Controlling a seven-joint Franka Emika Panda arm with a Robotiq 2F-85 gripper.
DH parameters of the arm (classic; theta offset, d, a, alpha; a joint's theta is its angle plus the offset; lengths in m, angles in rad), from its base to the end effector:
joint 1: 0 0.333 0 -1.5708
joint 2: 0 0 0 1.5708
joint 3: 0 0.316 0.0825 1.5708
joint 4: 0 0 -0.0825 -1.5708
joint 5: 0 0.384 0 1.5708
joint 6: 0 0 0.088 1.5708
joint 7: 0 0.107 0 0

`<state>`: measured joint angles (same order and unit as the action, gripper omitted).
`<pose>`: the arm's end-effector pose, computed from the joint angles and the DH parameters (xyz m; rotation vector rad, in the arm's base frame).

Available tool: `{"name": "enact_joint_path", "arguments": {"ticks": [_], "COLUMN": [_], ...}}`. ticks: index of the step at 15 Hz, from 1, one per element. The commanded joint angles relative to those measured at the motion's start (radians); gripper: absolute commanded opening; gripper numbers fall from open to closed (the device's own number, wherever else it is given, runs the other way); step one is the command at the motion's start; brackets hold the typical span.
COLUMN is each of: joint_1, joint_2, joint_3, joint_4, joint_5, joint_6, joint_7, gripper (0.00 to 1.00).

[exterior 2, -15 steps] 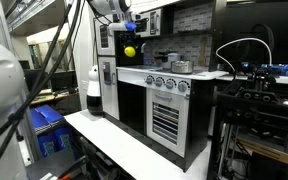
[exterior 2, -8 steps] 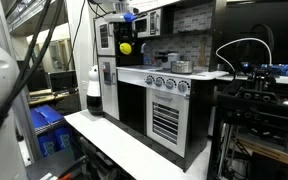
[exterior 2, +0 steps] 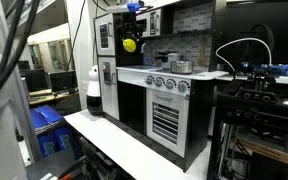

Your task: Pick up the tennis ball from the sink and put it in the grey pot

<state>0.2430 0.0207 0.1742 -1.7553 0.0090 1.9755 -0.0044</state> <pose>0.5387 0.2385 0.5625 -3.0074 -0.6386 -0.2978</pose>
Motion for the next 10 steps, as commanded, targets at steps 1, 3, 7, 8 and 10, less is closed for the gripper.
{"name": "enact_joint_path", "arguments": {"ticks": [1,3,7,8,10], "joint_1": [-0.050,-0.071,-0.108,-0.117,-0.133], "joint_2": [-0.038,-0.038,-0.029,-0.026,-0.023], "joint_3": [-0.021,-0.037,-0.068,-0.076,-0.091], "joint_4": [-0.024,-0.019,-0.006,-0.001,0.003], "joint_5": [0.014,0.002,-0.016,-0.016,-0.026], "joint_6": [-0.055,-0.072,-0.102,-0.110,-0.120], "joint_7": [-0.041,-0.042,-0.042,-0.045,-0.042], "gripper": [0.41,0.41,0.41,0.41,0.41]}}
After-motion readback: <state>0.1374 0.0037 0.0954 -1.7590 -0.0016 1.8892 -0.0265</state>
